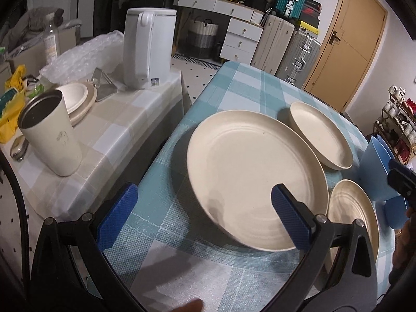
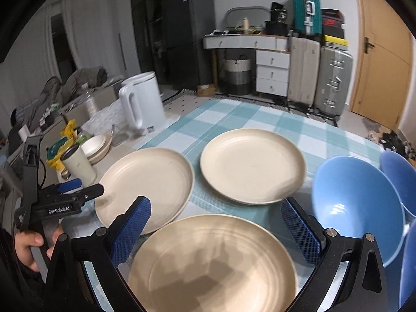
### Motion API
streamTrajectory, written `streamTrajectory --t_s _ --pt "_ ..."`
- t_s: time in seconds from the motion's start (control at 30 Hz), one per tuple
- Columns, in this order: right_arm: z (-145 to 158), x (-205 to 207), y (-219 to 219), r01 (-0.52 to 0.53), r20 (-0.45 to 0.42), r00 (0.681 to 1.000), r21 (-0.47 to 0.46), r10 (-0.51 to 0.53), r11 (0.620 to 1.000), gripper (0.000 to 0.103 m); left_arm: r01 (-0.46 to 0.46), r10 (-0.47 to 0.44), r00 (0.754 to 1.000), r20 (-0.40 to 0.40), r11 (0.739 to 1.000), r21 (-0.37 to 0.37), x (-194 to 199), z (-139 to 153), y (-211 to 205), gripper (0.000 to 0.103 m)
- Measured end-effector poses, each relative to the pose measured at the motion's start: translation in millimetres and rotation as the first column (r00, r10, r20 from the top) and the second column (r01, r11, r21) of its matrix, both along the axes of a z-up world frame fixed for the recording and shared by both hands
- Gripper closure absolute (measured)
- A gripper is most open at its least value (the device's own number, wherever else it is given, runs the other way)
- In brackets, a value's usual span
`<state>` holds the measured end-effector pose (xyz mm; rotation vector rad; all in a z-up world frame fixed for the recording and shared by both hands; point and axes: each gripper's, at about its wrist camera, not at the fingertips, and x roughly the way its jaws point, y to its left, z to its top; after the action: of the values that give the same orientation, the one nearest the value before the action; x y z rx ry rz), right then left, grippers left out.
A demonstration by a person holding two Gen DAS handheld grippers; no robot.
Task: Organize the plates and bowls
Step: 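Move the left tool to a cream plate rim while the right tool approaches another plate, then close the left tool on the cream plate rim while the right tool grips another plate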
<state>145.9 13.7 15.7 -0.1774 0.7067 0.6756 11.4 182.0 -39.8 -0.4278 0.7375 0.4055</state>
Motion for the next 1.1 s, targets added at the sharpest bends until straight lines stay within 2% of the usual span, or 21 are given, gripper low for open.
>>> streamTrajectory --t_s 0.07,0.2,0.4,0.53,0.73,1.1 --pt "-5.7 3.7 7.5 -0.013 -0.013 1.0 -0.006 0.012 1.0 0.002 0.008 -0.008 1.0 -0.006 1.0 -0.013 1.0 -2.3 2.8 0.001" --pt "-20.6 17.8 24.9 -0.036 -0.083 0.996 -0.015 0.035 0.999 0.01 0.004 -0.005 0.999 -0.032 1.0 -0.028 4.7 -7.0 6.6 0.002" --pt "-48.1 32.5 58.6 -0.089 -0.156 0.985 -0.057 0.079 0.994 0.018 0.008 -0.011 0.998 -0.055 0.998 -0.059 9.6 -15.1 8.4 0.009" --pt "-60.5 40.6 74.7 -0.111 -0.194 0.976 -0.056 0.099 0.992 0.021 0.009 -0.015 0.997 -0.07 0.997 -0.076 11.1 -20.9 9.7 0.018" --pt "-73.4 47.5 95.1 -0.134 -0.219 0.969 -0.08 0.113 0.988 0.03 0.011 -0.017 0.998 -0.068 0.997 -0.08 12.6 -22.7 10.1 0.033" --pt "-83.6 57.7 107.0 -0.106 -0.241 0.967 -0.089 0.082 0.99 0.067 0.04 -0.047 0.997 -0.065 0.995 -0.093 13.1 -22.8 5.5 0.071"
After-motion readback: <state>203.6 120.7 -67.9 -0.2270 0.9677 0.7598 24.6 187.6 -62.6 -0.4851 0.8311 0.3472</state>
